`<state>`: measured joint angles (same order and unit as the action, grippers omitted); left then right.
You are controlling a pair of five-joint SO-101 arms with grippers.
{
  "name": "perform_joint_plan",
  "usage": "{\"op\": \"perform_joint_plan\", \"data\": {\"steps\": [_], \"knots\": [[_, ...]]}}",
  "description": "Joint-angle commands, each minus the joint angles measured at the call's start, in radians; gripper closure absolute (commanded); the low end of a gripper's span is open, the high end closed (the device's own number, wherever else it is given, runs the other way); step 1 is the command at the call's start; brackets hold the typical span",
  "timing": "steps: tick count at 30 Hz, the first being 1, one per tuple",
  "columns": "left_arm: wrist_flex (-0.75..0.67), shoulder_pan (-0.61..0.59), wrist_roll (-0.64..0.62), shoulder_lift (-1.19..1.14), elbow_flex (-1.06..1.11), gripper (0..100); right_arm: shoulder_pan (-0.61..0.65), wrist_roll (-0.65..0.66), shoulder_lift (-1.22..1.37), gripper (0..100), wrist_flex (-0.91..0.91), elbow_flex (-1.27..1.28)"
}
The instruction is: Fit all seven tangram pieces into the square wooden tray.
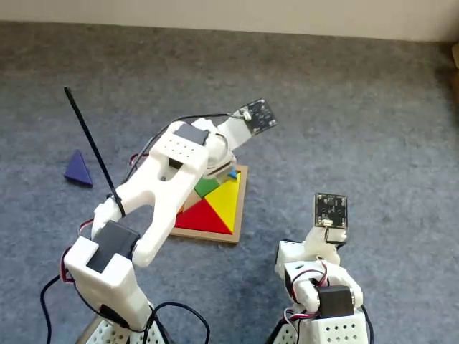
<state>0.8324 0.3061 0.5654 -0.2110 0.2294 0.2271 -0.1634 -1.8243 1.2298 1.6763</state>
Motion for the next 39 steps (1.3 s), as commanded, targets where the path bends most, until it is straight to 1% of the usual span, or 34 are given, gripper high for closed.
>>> {"op": "perform_joint_plan", "data": {"steps": [1,5,9,14,18,22,27,29,32,34,37,39], "knots": [[-0.044,-0.016,-0.011,0.061,0.004,80,-0.013,0.009,-0.019,99.5,0.005,0.128],[-0.080,-0.033,-0.011,0.061,0.036,80,-0.013,0.009,-0.019,99.5,0.005,0.128],[-0.135,-0.036,-0.005,0.061,0.117,80,-0.013,0.009,-0.019,99.5,0.005,0.128],[-0.141,-0.027,-0.005,0.074,0.182,80,-0.013,0.009,-0.019,99.5,0.005,0.128],[-0.083,-0.027,-0.005,0.125,0.183,80,-0.013,0.009,-0.021,99.5,0.005,0.128],[-0.018,-0.027,-0.008,0.249,0.191,80,-0.013,0.009,-0.021,99.5,0.005,0.128],[-0.020,-0.030,-0.012,0.358,0.191,80,-0.013,0.009,-0.021,99.5,0.005,0.128],[-0.046,-0.028,-0.021,0.358,0.193,80,-0.013,0.009,-0.021,99.5,0.005,0.128],[-0.110,-0.033,-0.109,0.331,0.191,80,-0.013,0.009,-0.021,99.5,0.005,0.128],[-0.167,-0.038,-0.141,0.283,0.182,80,-0.013,0.009,-0.021,99.5,0.005,0.128],[-0.259,-0.038,-0.144,0.191,0.182,80,-0.013,0.009,-0.021,99.5,0.005,0.128],[-0.293,-0.038,-0.144,0.139,0.179,80,-0.013,0.009,-0.021,99.5,0.005,0.128]]}}
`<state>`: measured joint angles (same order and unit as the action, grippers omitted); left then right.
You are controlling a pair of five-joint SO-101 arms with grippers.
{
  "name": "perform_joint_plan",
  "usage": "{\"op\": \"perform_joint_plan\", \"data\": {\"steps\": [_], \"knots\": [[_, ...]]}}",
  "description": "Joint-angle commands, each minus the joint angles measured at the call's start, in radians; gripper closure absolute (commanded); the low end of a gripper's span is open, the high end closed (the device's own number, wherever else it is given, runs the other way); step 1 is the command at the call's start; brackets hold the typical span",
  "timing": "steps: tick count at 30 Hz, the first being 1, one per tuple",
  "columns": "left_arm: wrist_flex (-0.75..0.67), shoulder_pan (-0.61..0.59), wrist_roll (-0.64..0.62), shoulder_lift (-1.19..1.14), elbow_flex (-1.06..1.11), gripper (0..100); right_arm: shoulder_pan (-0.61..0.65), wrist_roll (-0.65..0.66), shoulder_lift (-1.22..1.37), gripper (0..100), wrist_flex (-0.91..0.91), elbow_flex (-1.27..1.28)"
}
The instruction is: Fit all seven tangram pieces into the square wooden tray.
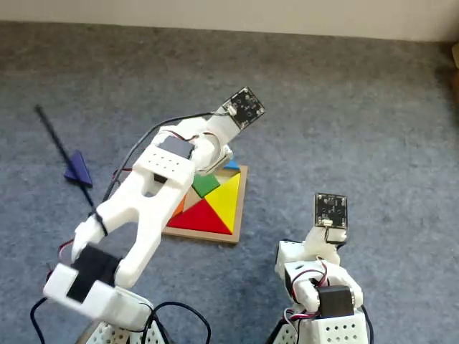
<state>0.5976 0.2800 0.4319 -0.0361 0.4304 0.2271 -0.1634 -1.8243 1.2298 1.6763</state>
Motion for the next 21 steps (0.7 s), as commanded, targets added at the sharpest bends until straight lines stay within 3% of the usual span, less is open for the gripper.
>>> {"op": "perform_joint_plan", "data": {"steps": [1,11,21], "knots": [[-0.064,-0.012,-0.011,-0.059,-0.035,80,-0.013,0.009,-0.021,99.5,0.005,0.128],[0.127,-0.016,-0.006,-0.107,-0.062,80,-0.013,0.009,-0.021,99.5,0.005,0.128],[0.175,-0.013,-0.014,0.021,-0.074,80,-0.015,0.009,-0.021,99.5,0.005,0.128]]}}
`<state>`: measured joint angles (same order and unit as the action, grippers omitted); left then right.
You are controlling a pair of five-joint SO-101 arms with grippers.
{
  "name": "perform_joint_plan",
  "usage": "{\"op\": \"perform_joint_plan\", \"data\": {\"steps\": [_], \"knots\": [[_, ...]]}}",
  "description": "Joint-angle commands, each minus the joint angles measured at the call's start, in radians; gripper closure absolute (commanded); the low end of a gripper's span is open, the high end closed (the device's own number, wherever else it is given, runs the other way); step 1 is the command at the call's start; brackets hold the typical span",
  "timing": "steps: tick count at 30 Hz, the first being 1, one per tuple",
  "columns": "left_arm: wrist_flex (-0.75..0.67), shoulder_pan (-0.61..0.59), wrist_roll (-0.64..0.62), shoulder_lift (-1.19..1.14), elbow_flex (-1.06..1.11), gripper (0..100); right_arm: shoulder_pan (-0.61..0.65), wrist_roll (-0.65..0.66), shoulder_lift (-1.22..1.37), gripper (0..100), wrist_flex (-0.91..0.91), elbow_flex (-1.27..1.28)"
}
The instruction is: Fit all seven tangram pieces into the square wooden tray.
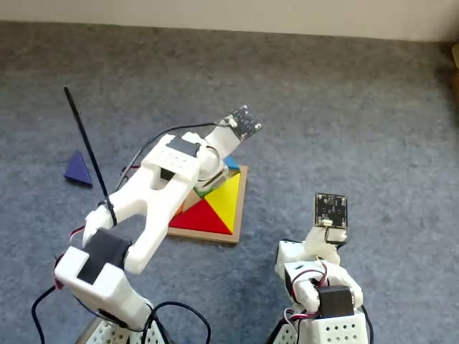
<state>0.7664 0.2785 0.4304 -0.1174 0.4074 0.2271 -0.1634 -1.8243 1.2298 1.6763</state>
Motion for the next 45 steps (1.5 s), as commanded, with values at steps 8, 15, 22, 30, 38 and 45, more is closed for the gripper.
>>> {"op": "perform_joint_plan", "data": {"steps": [8,15,22,30,38,45], "knots": [[-0.110,-0.021,-0.094,0.088,-0.056,80,-0.027,0.009,-0.021,99.5,0.005,0.128],[-0.147,-0.056,-0.095,-0.087,-0.119,80,-0.027,0.009,-0.021,99.5,0.005,0.128],[-0.071,-0.025,-0.089,-0.084,-0.061,80,-0.027,0.009,-0.021,99.5,0.005,0.128],[-0.058,-0.015,-0.089,0.110,0.094,80,-0.027,0.009,-0.021,99.5,0.005,0.128],[-0.058,-0.018,-0.095,0.295,0.139,80,-0.027,0.009,-0.021,99.5,0.005,0.128],[-0.203,-0.019,-0.120,0.234,0.136,80,-0.027,0.009,-0.021,99.5,0.005,0.128]]}}
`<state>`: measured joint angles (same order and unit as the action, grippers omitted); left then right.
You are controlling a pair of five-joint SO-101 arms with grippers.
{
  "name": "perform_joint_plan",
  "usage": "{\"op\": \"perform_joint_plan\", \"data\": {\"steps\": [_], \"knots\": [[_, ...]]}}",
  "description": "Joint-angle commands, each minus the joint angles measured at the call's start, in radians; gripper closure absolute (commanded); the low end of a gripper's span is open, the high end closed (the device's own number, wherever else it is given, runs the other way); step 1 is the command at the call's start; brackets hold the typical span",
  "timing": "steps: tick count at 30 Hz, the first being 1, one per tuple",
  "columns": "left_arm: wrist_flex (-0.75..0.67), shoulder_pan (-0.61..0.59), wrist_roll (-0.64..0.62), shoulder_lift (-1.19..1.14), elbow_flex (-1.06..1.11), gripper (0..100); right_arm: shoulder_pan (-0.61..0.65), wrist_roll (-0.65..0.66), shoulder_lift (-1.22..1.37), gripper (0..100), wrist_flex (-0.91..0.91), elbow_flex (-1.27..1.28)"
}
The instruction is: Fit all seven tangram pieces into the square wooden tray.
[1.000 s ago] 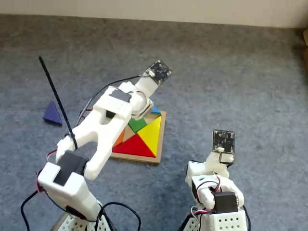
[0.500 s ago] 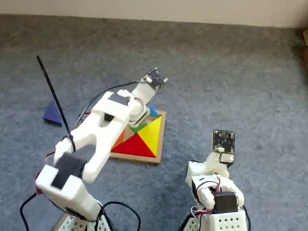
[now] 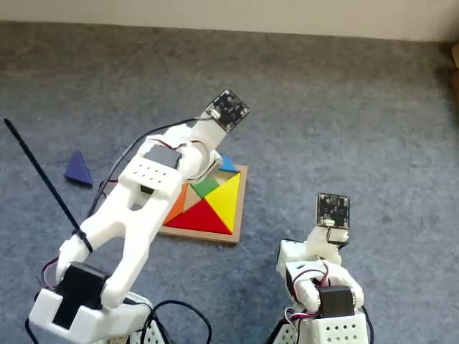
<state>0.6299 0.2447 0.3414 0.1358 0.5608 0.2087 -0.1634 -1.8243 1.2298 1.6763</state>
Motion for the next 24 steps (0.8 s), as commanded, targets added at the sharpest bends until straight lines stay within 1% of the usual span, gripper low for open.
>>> {"op": "perform_joint_plan", "data": {"steps": [1,5,9,12,16,24], "knots": [[-0.086,0.015,-0.043,-0.047,-0.022,80,-0.008,0.009,-0.021,99.5,0.005,0.128],[-0.095,0.018,-0.055,-0.156,-0.088,80,-0.008,0.009,-0.021,99.5,0.005,0.128],[-0.094,0.027,-0.052,-0.239,-0.096,80,-0.008,0.009,-0.021,99.5,0.005,0.128],[-0.023,0.030,-0.051,-0.255,-0.074,80,-0.008,0.009,-0.021,99.5,0.005,0.128],[0.081,0.041,-0.049,-0.199,-0.053,80,-0.008,0.009,-0.021,99.5,0.005,0.128],[0.084,0.039,-0.054,0.036,0.067,80,-0.008,0.009,-0.021,99.5,0.005,0.128]]}}
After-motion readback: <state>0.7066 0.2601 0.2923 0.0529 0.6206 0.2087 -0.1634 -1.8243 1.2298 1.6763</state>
